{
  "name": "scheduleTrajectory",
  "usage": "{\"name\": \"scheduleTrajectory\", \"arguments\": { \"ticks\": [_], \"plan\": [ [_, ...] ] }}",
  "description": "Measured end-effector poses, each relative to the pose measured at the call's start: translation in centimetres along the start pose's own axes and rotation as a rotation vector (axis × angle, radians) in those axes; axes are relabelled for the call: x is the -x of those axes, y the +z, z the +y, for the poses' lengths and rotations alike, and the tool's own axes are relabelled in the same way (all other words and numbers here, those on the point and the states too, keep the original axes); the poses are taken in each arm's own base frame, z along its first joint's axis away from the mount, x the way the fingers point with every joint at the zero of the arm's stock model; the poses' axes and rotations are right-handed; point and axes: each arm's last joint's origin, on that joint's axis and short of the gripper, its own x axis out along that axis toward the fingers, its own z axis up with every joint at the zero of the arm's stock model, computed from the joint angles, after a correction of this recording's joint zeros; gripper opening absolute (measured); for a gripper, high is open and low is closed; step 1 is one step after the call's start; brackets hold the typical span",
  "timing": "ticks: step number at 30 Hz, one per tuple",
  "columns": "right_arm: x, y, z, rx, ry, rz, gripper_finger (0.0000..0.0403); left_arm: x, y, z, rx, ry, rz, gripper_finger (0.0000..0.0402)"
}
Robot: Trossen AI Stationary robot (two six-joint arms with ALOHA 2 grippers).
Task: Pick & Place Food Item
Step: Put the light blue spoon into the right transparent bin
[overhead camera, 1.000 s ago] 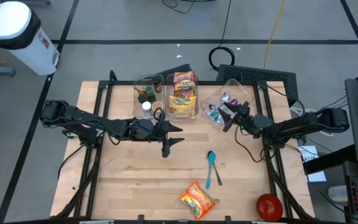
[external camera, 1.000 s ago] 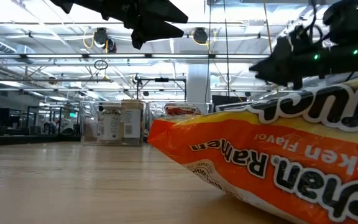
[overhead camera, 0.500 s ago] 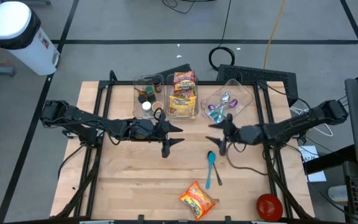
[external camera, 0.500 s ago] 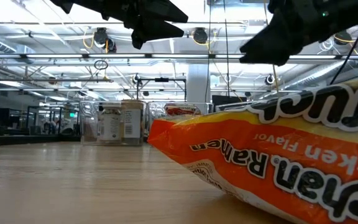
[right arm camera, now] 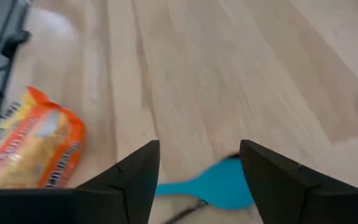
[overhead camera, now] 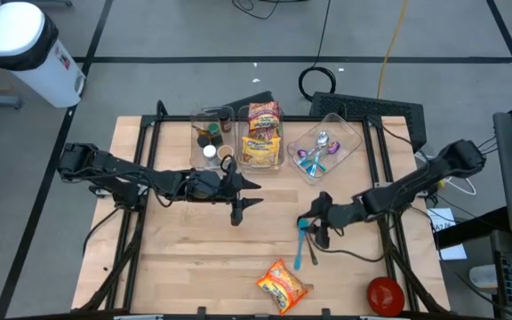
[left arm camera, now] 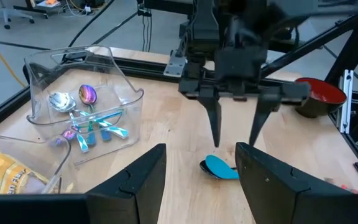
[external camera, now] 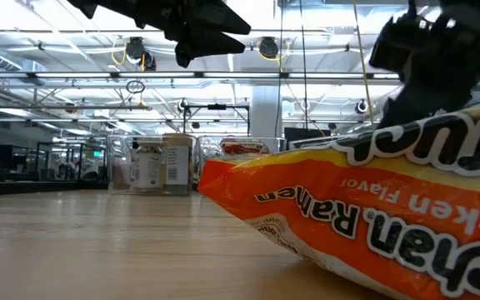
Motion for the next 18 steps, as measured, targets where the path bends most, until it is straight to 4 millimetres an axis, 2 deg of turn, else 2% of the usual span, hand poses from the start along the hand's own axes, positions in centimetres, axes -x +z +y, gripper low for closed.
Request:
{"name": "scheduleTrajectory", "arguments": {
  "ticks": [11, 18],
  "plan": [
    [-1.5, -2.8, -1.5, -0.096, -0.090, 0.108, 0.0196, 0.0, -0.1, -0.1, -0.002, -0.003, 0.007, 0.0200],
    [-2.1, -3.5, -2.6, -0.150, -0.084, 0.066, 0.0188, 0.0, -0.1, -0.1, -0.002, -0.003, 0.007, 0.0200]
  ]
}}
